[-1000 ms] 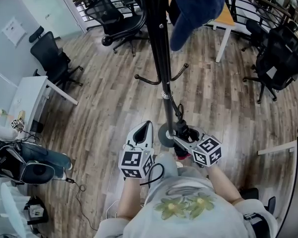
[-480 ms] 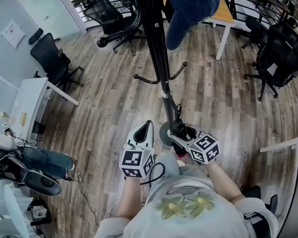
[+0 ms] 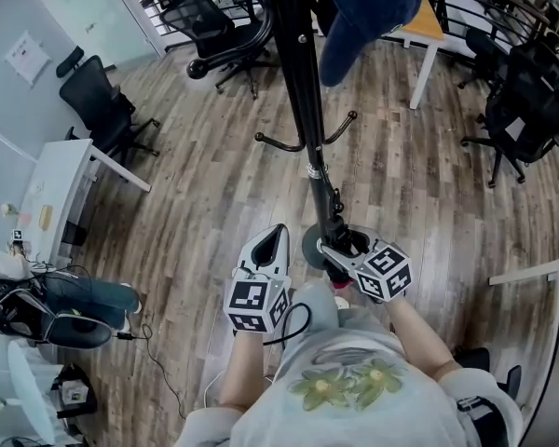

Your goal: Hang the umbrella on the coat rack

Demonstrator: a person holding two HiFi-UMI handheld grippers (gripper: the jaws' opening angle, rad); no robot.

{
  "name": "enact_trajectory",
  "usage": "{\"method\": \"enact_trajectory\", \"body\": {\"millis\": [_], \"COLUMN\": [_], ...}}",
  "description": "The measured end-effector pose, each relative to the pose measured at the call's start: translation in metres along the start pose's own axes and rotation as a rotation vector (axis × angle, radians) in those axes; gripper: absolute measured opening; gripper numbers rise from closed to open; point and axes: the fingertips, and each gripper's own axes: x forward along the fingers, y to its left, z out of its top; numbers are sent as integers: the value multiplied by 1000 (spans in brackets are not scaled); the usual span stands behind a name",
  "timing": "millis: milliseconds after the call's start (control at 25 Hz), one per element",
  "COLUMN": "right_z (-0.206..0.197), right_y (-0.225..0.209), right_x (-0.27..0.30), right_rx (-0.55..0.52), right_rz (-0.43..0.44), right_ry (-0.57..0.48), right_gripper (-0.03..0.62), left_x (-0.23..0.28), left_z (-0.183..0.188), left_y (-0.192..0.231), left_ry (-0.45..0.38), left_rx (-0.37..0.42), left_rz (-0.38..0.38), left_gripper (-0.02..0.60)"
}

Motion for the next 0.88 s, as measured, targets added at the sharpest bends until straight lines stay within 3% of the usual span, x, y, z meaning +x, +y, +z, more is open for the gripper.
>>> {"method": "enact_trajectory", "body": {"millis": [880], "right_z": [3], "right_y": [-19], "right_x": [30], "right_rx": [-21], "right_rz": [-3], "right_ry": [-5], "right_gripper": [224], "left_x": [-8], "left_z": [-4], "left_y": [9], "left_ry": [13], "left_rx": [1], "left_rz": [45], "left_gripper": [2]}}
